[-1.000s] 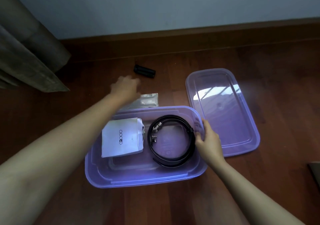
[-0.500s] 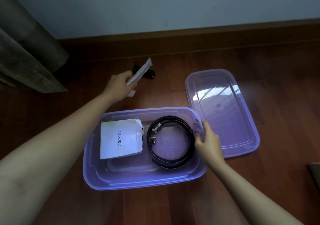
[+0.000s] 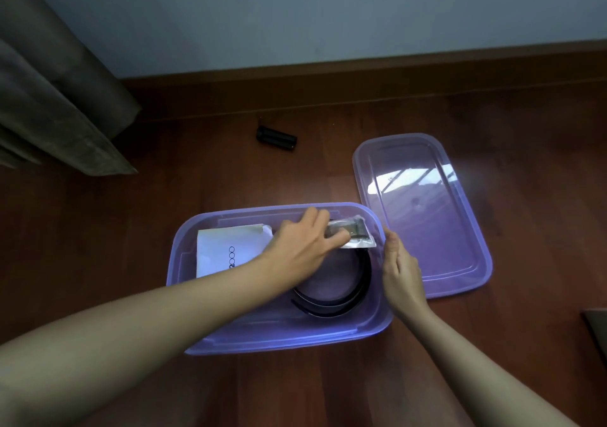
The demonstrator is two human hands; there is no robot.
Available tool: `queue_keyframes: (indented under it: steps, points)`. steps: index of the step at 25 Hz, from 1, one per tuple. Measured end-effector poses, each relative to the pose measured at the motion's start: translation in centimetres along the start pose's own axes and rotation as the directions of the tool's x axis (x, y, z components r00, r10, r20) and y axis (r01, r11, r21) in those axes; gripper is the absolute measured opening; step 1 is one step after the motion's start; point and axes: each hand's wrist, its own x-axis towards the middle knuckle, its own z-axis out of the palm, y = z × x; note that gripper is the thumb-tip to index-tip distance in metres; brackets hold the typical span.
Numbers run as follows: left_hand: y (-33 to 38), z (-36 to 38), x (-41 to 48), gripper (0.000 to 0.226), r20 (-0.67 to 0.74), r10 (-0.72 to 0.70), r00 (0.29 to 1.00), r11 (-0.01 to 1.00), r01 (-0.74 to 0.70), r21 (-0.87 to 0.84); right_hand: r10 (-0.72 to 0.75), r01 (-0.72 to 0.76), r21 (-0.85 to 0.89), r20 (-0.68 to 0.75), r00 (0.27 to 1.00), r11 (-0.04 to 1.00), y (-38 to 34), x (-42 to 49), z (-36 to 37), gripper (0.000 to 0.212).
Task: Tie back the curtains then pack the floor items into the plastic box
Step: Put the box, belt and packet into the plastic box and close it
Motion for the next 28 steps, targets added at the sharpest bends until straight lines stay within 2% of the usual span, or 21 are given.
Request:
queue_keyframes:
  steps: [3,6,8,9,11,12,14,16,17,19,21,23,25,26,28]
  points:
    - [0.5,2.1,0.6,0.042,-0.015,-0.012,1.000,0.998,0.013,0.054,0.000,0.000,-0.039,0.007,1.000,0.999,-0.1,0.1,-0.1,0.043]
    - [-0.1,2.6,0.5,0.040,-0.012,-0.092,0.996,0.992,0.093,0.080,-0.020,0.020,-0.048,-0.002,1.000,0.999,-0.1,0.1,0.0,0.040]
    - [-0.2,0.8,0.3,0.054,-0.020,-0.116,0.993,0.993,0.116,-0.025,-0.023,0.023,-0.050,-0.014,1.000,0.998,-0.1,0.2,0.1,0.038]
    - [-0.6,-0.5,0.7,0.058,-0.080,-0.141,0.987,0.984,0.131,-0.121,-0.028,0.027,-0.052,-0.017,0.999,0.998,-0.1,0.2,0.1,0.038]
    - [-2.7,-2.5,2.7,0.049,-0.151,-0.272,0.950,0.934,0.223,-0.280,-0.040,0.039,-0.054,-0.024,0.999,0.998,0.1,0.4,0.2,0.036]
    - [-4.4,-2.7,4.2,0.040,-0.138,-0.364,0.921,0.889,0.300,-0.345,-0.046,0.045,-0.051,-0.030,0.998,0.998,0.2,0.5,0.3,0.035]
    - [-8.9,-1.1,7.0,0.030,0.009,-0.499,0.866,0.786,0.457,-0.416,-0.054,0.052,-0.051,-0.028,0.998,0.997,0.3,0.5,0.3,0.034]
    - [-12.9,2.1,8.4,0.050,0.265,-0.455,0.850,0.785,0.523,-0.332,-0.054,0.053,-0.062,-0.023,0.998,0.997,0.5,0.5,0.4,0.035]
    - [-14.3,3.6,8.5,0.060,0.382,-0.430,0.818,0.799,0.542,-0.261,-0.061,0.060,-0.070,-0.022,0.998,0.996,0.5,0.5,0.5,0.039]
    - [-15.7,5.7,8.6,0.070,0.497,-0.426,0.756,0.821,0.554,-0.139,-0.079,0.076,-0.089,-0.024,0.997,0.993,0.7,0.6,0.6,0.050]
    - [-15.8,6.8,9.1,0.066,0.474,-0.465,0.748,0.835,0.548,-0.046,-0.088,0.084,-0.092,-0.034,0.996,0.992,0.8,0.8,0.7,0.049]
    - [-15.4,6.9,9.4,0.052,0.437,-0.487,0.756,0.849,0.526,0.037,-0.071,0.067,-0.083,-0.038,0.997,0.994,0.9,0.8,0.6,0.037]
    - [-15.3,6.7,9.1,0.044,0.477,-0.489,0.730,0.851,0.519,0.080,-0.068,0.065,-0.086,-0.029,0.997,0.994,0.9,0.7,0.8,0.033]
    - [-15.1,6.4,8.9,0.042,0.486,-0.497,0.719,0.843,0.532,0.074,-0.071,0.068,-0.091,-0.031,0.997,0.994,0.9,0.7,0.8,0.035]
    - [-14.5,5.3,8.7,0.040,0.420,-0.522,0.743,0.811,0.585,-0.026,-0.079,0.075,-0.097,-0.036,0.996,0.993,1.0,0.8,0.8,0.042]
